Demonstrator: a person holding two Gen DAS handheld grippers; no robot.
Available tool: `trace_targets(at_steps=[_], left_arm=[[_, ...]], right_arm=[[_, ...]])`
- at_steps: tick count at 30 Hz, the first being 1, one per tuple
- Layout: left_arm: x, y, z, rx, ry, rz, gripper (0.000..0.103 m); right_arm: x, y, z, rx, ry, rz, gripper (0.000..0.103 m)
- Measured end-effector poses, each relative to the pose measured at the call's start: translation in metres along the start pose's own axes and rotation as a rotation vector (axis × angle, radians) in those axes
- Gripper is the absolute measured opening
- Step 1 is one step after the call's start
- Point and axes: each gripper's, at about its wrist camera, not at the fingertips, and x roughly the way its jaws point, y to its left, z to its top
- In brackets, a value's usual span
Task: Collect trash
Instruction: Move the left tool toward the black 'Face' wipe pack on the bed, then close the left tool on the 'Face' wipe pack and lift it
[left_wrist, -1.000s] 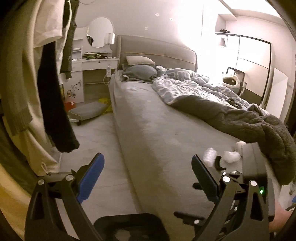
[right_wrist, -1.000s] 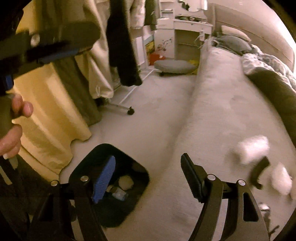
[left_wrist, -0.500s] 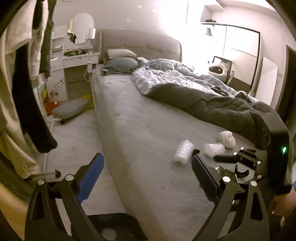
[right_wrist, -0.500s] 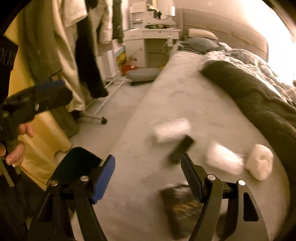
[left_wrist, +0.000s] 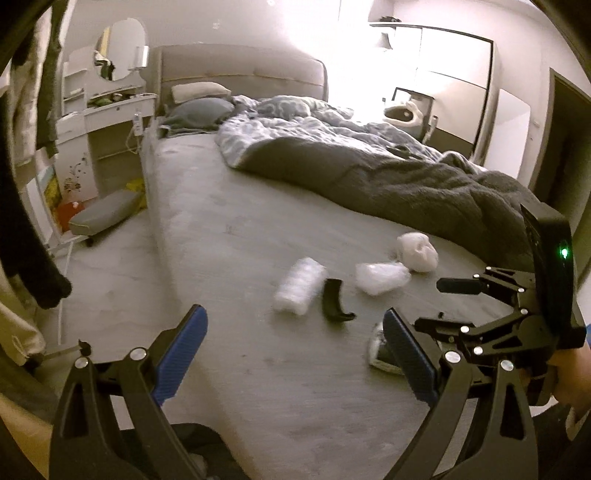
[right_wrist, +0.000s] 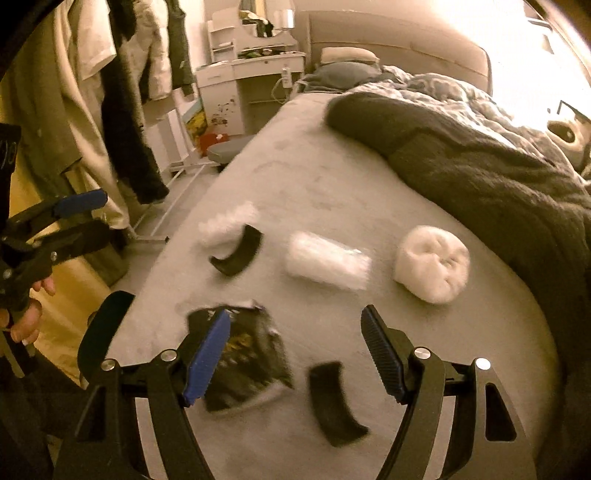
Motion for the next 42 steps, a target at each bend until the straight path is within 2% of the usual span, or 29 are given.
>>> trace_targets(at_steps=[7, 11, 17, 24, 28, 36, 42], left_arm=[[0.017, -0.022, -0.004, 0.065, 0.030, -0.042, 0.098], [0.027, -0.032, -0.009, 0.090, 0.056, -0.081, 0.098], [0.040, -0.049, -0.015, 0.126, 0.083, -0.127, 0.098], [0.048, -0.068, -0.018, 0.170, 0.093, -0.177, 0.098], [0.055, -0.079, -0.021, 0.206, 0.106, -0.175, 0.098], [0.064, -0.095, -0.024, 0.238, 0.110, -0.179, 0.098], [0.075, -0.102, -0.028, 0.255, 0.115, -0.140, 0.098]], right_arm=[[-0.004, -0.025, -0.016, 0.059, 0.015, 0.020, 0.074], [0.002, -0.032, -0.019, 0.067, 0.042, 0.035, 0.058], [0.011, -0.035, -0.028, 0.068, 0.082, 0.077, 0.046], [0.008, -0.031, -0.030, 0.031, 0.078, 0.092, 0.031], [0.007, -0.034, -0.034, 0.037, 0.071, 0.098, 0.020], [-0.005, -0.049, -0.036, 0.090, 0.037, 0.108, 0.020], [-0.012, -0.062, -0.041, 0.128, 0.026, 0.108, 0.020]])
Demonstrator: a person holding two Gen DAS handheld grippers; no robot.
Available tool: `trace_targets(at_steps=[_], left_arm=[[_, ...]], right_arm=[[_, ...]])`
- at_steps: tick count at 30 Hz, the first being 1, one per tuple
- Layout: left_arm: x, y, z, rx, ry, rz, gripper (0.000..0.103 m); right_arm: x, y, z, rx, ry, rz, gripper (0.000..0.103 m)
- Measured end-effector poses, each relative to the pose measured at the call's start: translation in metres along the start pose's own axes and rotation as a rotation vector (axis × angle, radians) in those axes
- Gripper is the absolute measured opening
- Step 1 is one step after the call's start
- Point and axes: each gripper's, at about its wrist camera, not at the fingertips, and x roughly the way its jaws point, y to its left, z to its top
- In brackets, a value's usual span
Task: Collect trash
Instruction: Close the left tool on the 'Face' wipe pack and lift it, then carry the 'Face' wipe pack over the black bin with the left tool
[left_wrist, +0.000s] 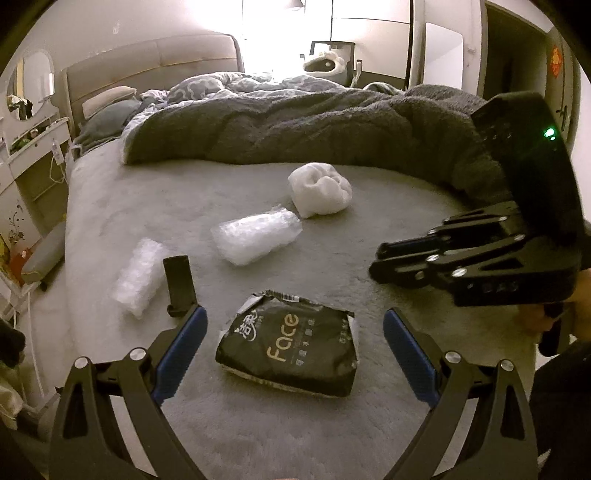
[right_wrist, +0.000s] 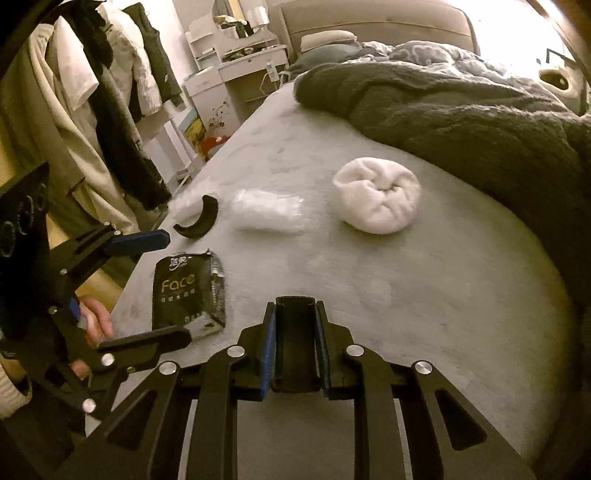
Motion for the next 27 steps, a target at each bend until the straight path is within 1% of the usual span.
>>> trace_targets(at_steps=[6, 7, 9, 17, 21, 27], left_arm=[[0.018, -0.002, -0.005, -0.001, 0.046, 0.027, 0.096], [0.020, -0.003, -0.005, 0.002, 0.049, 0.030, 0.091], [0.021, -0.004, -0.005, 0.008, 0.051, 0.036, 0.085], [0.018, -0.006, -0.004, 0.002, 0.049, 0.032, 0.082], [0.011, -0.003, -0.002, -0.023, 0.036, 0.014, 0.082], [-0.002, 0.001, 0.000, -0.046, 0.007, 0.009, 0.082]], right_arm=[[-0.008, -0.013, -0.004, 0.031, -0.011, 0.020, 0.020], [-0.008, -0.013, -0.004, 0.031, -0.012, 0.018, 0.020], [-0.011, -0.016, -0.005, 0.036, -0.014, 0.017, 0.020], [-0.019, -0.016, 0.001, 0.041, -0.038, 0.017, 0.020], [-0.017, -0.013, 0.005, 0.039, -0.039, 0.015, 0.020], [-0.015, 0.001, 0.013, 0.022, -0.038, 0.015, 0.020]])
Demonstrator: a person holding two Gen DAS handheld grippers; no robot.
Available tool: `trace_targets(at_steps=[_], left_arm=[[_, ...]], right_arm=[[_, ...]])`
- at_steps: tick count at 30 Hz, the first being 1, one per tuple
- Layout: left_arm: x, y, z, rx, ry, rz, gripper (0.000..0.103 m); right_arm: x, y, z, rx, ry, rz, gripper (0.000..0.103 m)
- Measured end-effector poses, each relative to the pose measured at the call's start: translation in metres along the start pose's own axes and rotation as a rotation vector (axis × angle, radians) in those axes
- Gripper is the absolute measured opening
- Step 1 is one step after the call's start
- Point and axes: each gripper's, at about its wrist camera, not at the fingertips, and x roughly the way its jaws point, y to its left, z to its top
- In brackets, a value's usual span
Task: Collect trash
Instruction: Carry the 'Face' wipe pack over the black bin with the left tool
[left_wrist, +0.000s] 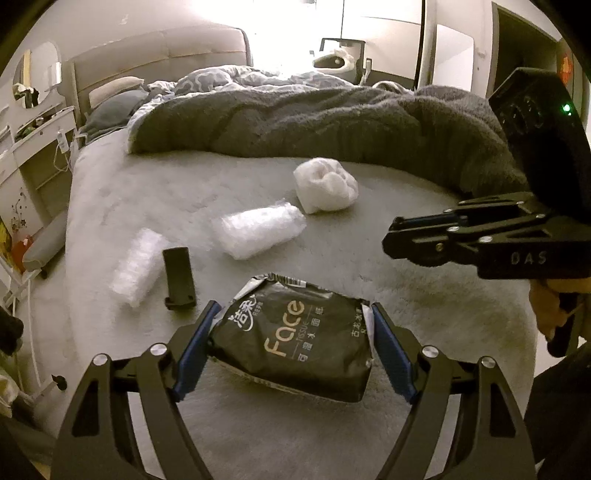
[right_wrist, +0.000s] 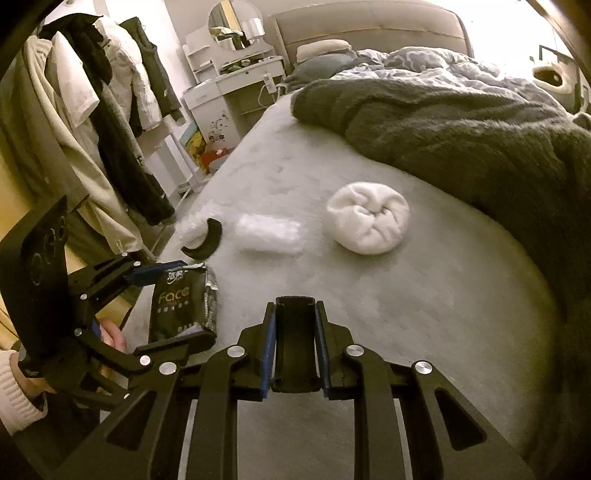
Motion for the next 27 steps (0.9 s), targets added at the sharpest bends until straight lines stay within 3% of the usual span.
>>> trace_targets(at_steps=[19, 27], left_arm=[[-0.062, 0.080, -0.018, -0.139, -0.061, 0.120, 0.082], [-0.085, 0.127, -0.038, -0.230, -0.029, 0.164, 0.082]], right_arm=[[0.030, 0.088, 0.042, -0.091, -0.019, 0.067, 0.020], [0.053, 0.139, 0.058, -0.141, -0.006, 0.118, 0.020]])
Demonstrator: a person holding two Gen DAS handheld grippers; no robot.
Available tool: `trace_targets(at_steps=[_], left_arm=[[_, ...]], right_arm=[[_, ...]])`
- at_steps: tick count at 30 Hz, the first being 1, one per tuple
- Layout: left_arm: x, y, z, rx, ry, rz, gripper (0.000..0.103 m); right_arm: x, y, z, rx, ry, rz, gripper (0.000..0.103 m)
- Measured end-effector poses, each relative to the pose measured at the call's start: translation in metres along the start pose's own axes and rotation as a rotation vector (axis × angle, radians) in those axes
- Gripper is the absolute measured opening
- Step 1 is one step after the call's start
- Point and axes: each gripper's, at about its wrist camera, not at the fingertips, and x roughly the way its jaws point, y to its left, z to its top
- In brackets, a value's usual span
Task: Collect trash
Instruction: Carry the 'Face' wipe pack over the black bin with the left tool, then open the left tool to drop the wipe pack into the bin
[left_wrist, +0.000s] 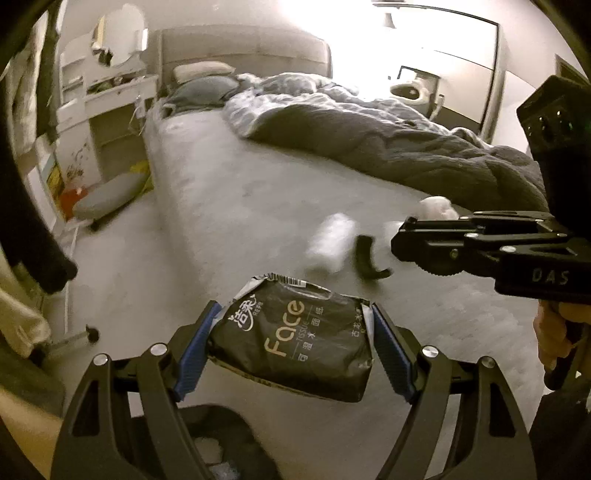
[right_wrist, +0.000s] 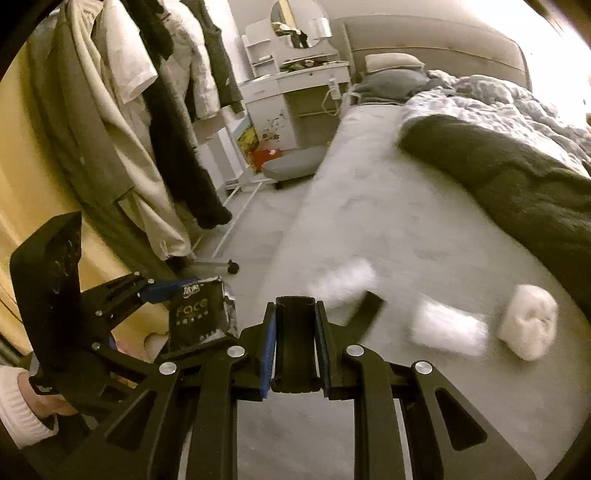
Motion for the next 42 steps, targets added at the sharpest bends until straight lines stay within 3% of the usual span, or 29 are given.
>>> trace_targets(at_steps=[14, 24, 33, 42], left_arm=[[-0.011, 0.061, -0.037, -0.079, 0.116, 0.040, 0.082], [0.000, 0.101, -0.074, -0.167, 0.297, 0.078, 0.082], [0.005, 0.127, -0.109, -0.260, 0.426, 0.051, 0.082], [0.011, 0.139, -0.146, -0.256, 0.552, 0.055, 0.082]], right_arm=[[0.053, 0.064, 0.019, -0.072, 0.052, 0.070, 0.020], [0.086, 0.103, 0.020, -0.114, 0.114, 0.107, 0.020], [0.114, 0.125, 0.018, -0.139, 0.177, 0.125, 0.020], [0.141, 0.141, 0.010, -0.150, 0.251, 0.128, 0.020]])
